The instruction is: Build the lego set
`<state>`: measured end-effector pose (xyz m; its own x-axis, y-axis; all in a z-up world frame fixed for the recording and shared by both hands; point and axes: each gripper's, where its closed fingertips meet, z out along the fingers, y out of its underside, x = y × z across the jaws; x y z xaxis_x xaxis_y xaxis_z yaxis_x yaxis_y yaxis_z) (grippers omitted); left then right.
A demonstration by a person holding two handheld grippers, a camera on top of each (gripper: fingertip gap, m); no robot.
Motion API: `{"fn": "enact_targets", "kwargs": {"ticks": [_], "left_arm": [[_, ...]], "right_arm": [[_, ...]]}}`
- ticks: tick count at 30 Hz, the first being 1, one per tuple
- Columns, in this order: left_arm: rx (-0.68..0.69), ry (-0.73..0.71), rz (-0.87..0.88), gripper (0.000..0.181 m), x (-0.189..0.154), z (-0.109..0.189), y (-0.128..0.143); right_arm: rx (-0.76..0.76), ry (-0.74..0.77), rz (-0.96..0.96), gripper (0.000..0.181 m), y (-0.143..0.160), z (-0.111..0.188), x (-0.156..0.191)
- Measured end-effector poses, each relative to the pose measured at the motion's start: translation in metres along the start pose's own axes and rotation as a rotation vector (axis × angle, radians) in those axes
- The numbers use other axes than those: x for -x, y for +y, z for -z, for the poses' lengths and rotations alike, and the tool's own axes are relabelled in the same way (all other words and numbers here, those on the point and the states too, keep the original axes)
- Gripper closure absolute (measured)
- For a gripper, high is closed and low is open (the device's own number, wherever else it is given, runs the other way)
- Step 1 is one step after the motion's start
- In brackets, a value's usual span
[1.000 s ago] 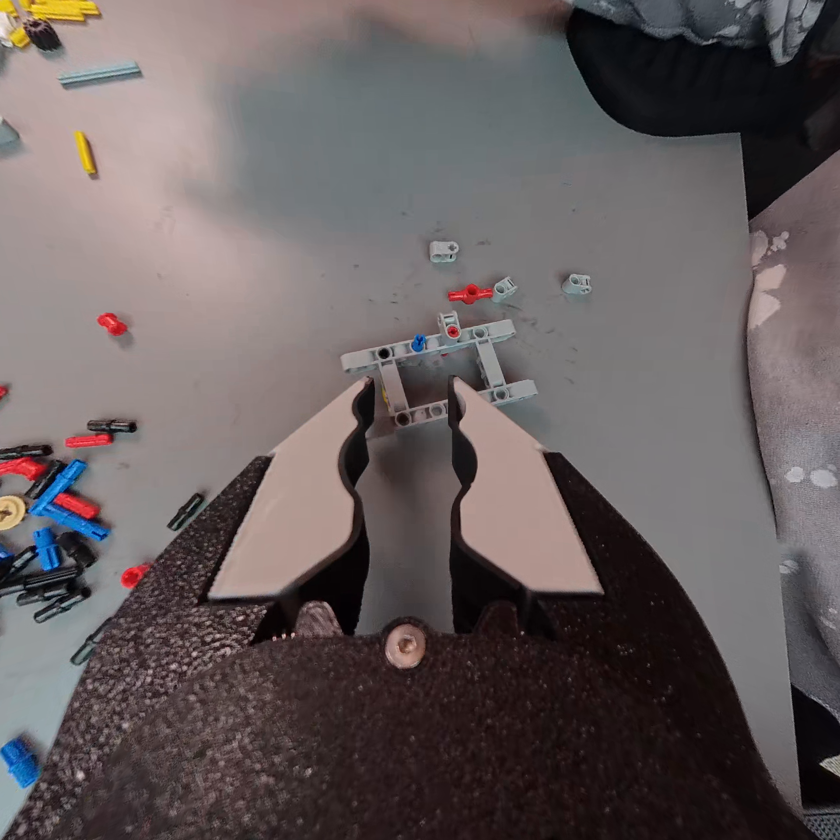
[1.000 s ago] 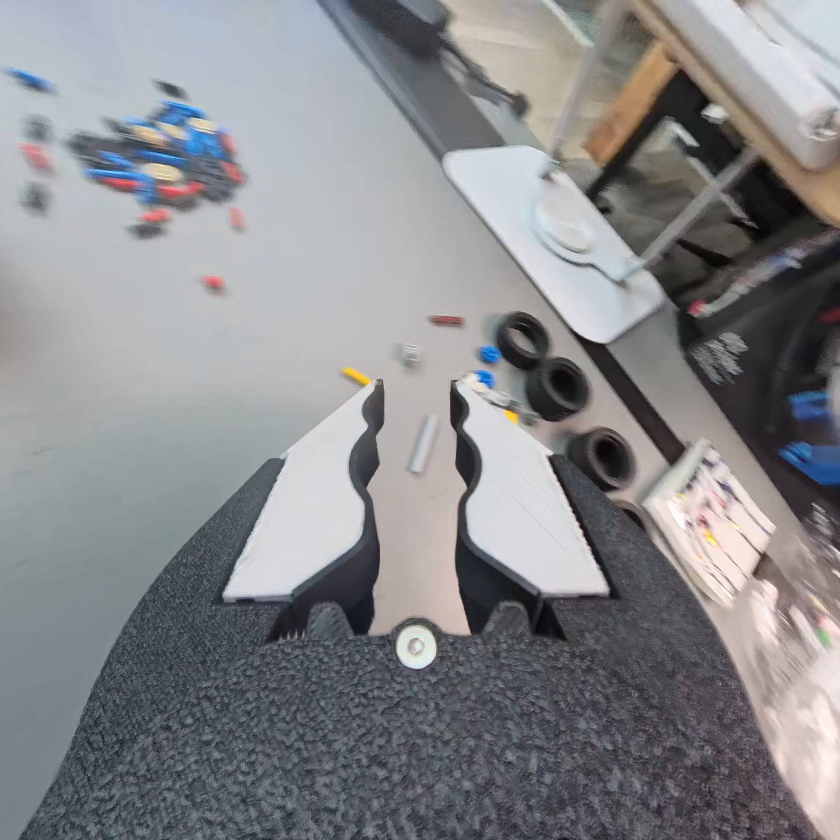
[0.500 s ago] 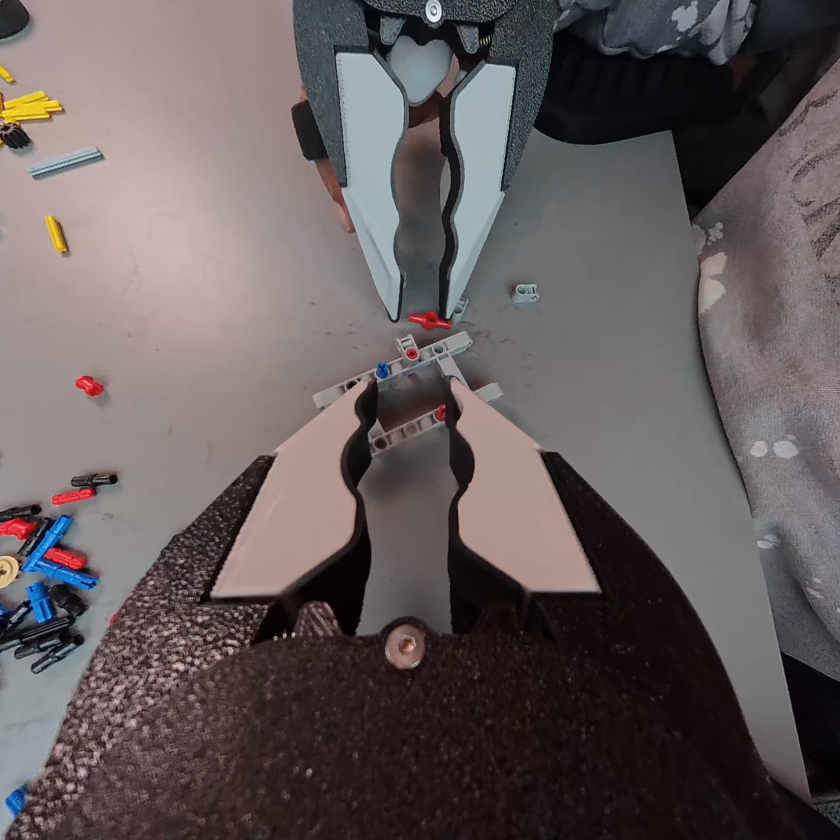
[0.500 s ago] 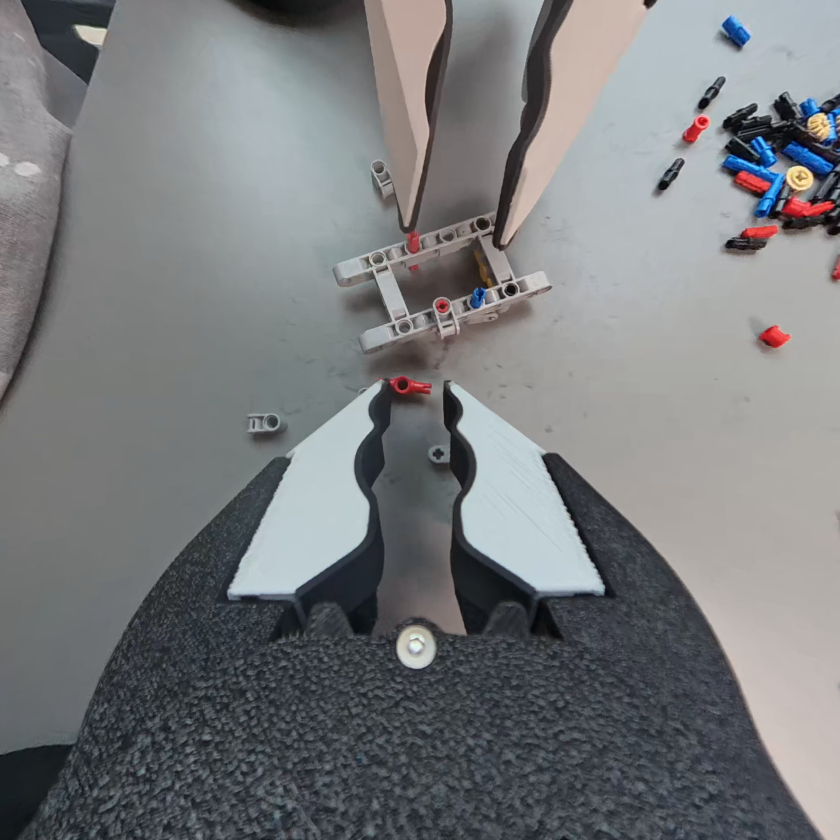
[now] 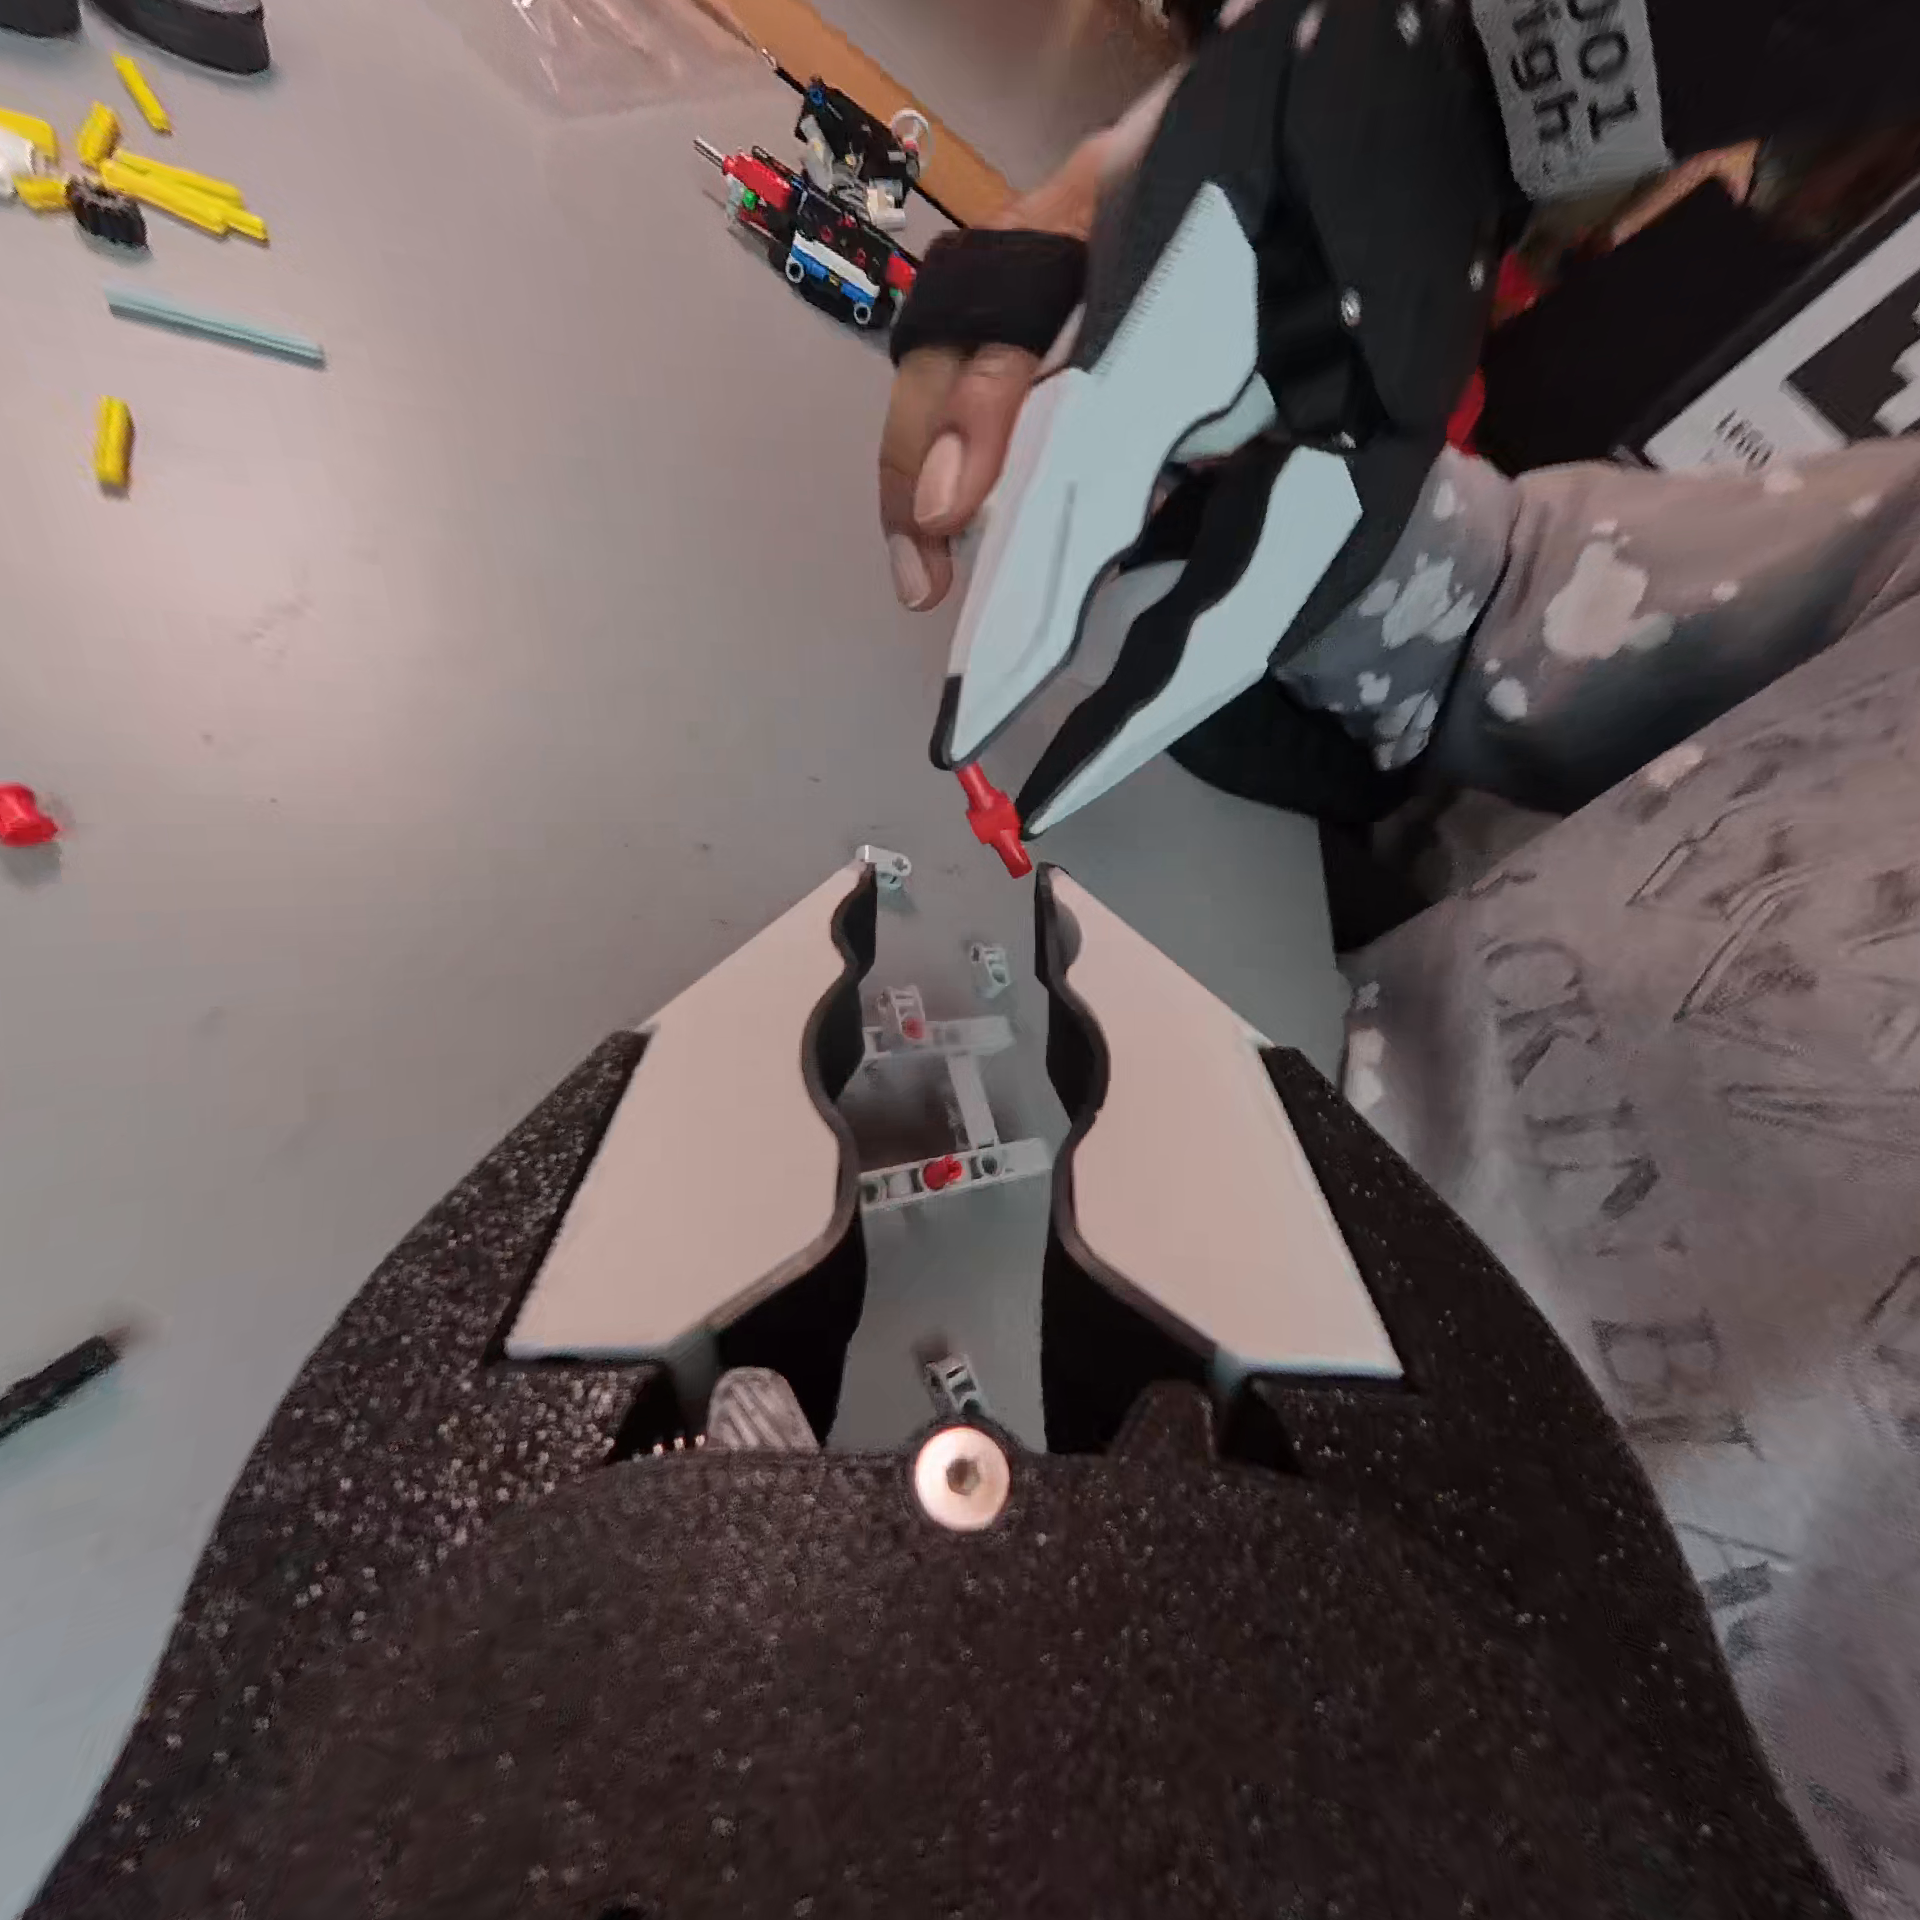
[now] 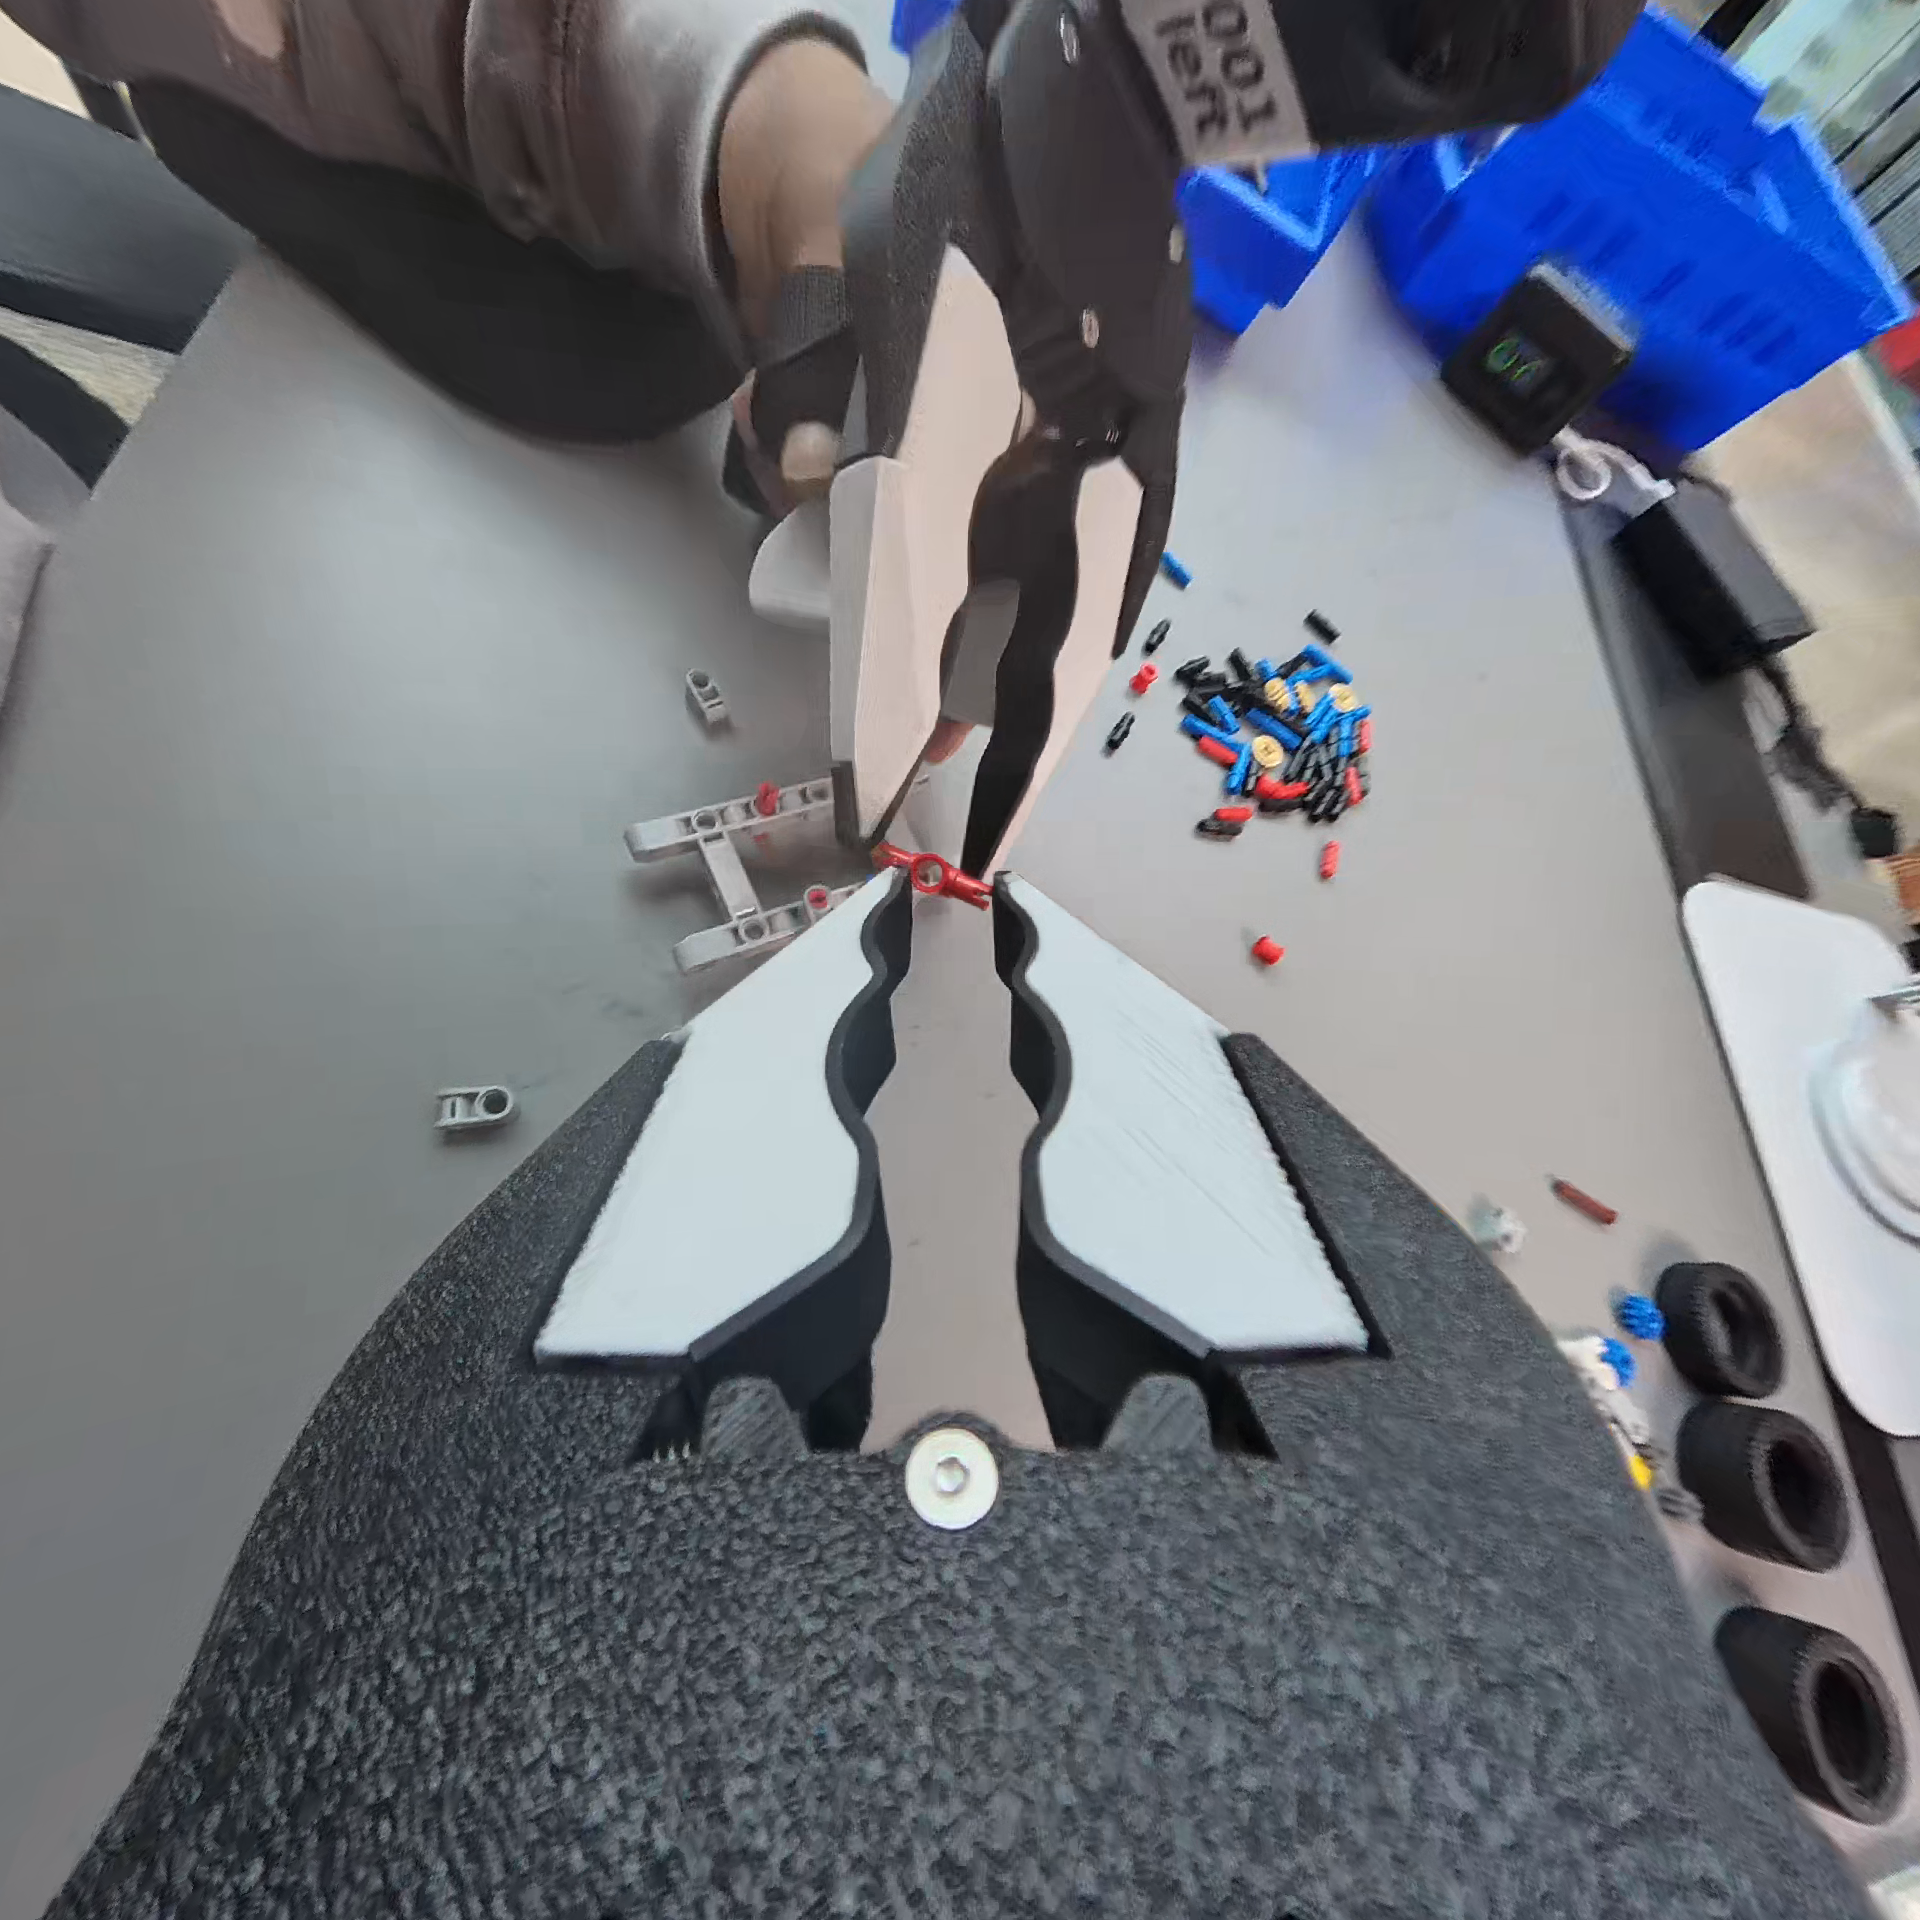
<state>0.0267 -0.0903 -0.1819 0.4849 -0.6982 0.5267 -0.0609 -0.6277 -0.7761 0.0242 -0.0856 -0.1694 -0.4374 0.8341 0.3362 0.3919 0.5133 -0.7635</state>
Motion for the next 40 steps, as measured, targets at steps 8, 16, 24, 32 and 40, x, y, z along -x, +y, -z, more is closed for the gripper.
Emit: {"fn": "enact_targets", "kwargs": {"ticks": [8, 16, 24, 32, 40], "left_arm": [[-0.126, 0.119, 0.056, 0.175, -0.014, 0.02, -0.027], [-0.114, -1.284, -0.196, 0.174, 0.126, 0.259, -0.053], [0.041, -1.766, 0.039, 0.149, 0.15, 0.39, 0.013], [-0.175, -0.972, -0.151, 0.138, 0.119, 0.215, -0.039], [0.252, -0.311, -0.379, 0.135, 0.043, 0.061, 0.032]], "right_arm": [[-0.087, 0.143, 0.071, 0.162, -0.025, 0.011, -0.016], [0.217, -0.2, -0.152, 0.158, 0.06, 0.007, 0.021], [0.302, -0.269, -0.145, 0.166, 0.077, -0.01, 0.037], [0.192, -0.056, -0.171, 0.166, 0.072, -0.006, -0.012], [0.21, 0.509, -0.303, 0.166, 0.13, 0.03, -0.123]]}}
